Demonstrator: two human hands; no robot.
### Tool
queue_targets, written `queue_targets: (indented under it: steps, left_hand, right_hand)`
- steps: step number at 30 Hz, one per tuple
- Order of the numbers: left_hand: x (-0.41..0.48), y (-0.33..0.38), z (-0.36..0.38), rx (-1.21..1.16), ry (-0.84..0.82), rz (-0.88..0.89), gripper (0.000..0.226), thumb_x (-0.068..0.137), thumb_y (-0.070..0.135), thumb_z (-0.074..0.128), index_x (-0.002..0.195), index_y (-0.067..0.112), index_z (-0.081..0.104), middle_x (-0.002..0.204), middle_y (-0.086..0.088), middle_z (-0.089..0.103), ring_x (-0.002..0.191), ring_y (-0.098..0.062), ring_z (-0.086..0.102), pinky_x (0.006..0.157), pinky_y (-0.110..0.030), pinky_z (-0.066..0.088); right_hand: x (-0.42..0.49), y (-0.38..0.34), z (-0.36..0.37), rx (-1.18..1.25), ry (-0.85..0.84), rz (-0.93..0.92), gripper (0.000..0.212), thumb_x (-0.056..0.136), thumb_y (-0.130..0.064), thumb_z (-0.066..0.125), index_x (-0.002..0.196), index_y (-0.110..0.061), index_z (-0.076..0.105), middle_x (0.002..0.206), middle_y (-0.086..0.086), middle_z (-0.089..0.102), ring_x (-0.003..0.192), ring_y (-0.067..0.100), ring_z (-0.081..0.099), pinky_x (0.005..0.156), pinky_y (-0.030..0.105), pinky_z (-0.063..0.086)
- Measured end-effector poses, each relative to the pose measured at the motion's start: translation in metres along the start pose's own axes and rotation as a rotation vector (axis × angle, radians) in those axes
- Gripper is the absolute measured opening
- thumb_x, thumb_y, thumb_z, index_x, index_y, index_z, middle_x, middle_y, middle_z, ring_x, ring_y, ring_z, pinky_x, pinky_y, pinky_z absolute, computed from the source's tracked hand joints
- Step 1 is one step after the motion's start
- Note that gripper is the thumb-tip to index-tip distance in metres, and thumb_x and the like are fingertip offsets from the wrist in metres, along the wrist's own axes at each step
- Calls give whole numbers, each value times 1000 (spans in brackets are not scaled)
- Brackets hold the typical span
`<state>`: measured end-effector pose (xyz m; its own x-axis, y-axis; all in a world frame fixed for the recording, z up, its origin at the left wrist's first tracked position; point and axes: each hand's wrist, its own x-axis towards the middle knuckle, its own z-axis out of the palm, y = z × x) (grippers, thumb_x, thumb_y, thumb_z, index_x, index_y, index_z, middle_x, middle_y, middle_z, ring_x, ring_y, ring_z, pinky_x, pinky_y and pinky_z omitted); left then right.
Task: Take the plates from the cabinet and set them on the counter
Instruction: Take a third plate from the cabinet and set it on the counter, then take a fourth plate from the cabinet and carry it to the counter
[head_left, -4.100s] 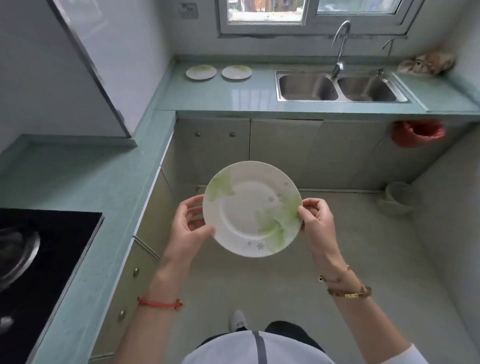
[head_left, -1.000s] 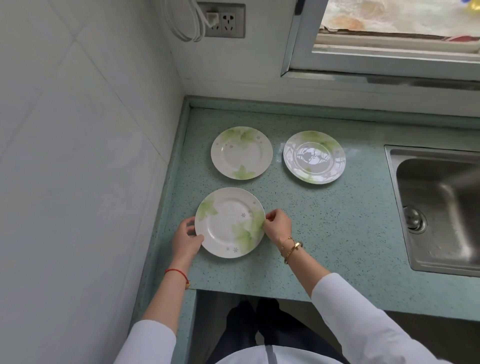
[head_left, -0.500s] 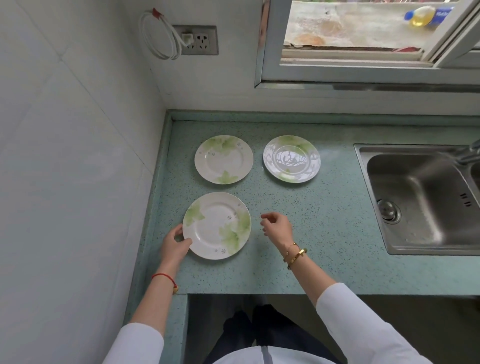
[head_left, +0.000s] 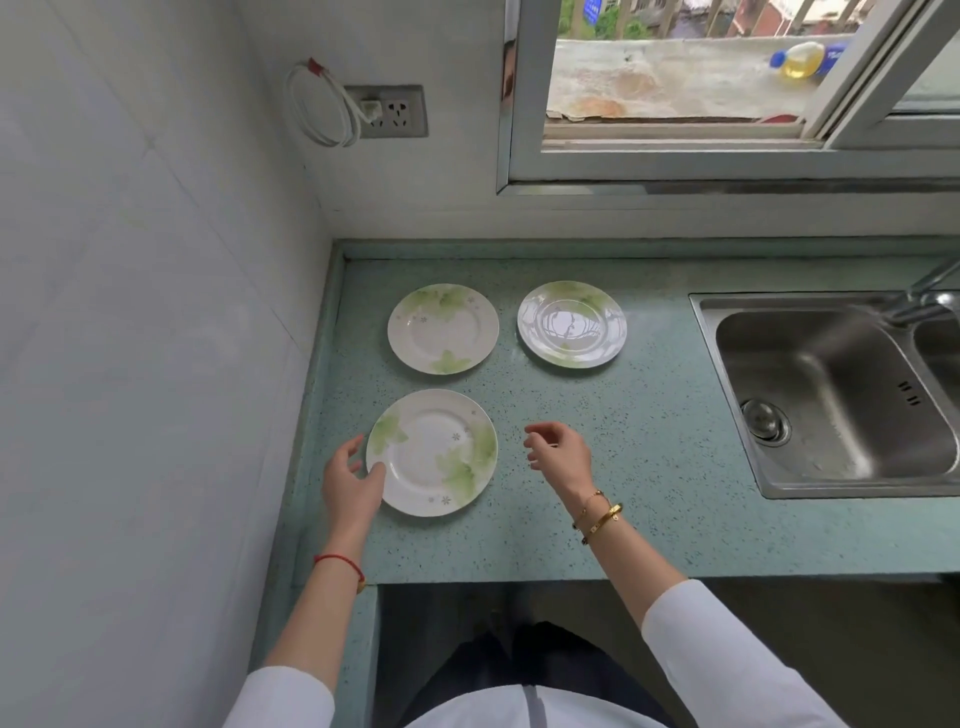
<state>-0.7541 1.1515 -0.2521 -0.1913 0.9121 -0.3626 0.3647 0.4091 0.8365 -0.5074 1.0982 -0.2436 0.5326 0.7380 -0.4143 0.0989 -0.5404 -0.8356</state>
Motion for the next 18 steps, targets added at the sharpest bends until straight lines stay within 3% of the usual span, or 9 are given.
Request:
queue_targets:
  steps: [8,13,18]
  left_hand:
    - [-33,37,13,-179,-34,110,40,89,7,62,126,20,60,121,2,67,107,-11,64,104,-40,50]
    - [-67,45,7,-303,-12,120,35,91,12,64,123,25,63,117,8,70,109,-1,64,104,-38,50]
    - [-113,44,6,-381,63,124,31,91,15,65,118,30,64,116,9,70,113,-5,64,103,-37,51]
  right_hand:
    - [-14,-11,-21,106,5,-70,22,94,-14,55,112,-9,66,96,7,70,79,17,66,74,32,60]
    - [-22,-17,-35,130,-80,-149,23,94,-18,56,114,-11,64,95,4,70,82,15,67,70,26,58]
    - [-30,-24,-54,109,-216,-246,24,95,-19,57,116,-10,63,97,6,70,83,17,68,74,30,60]
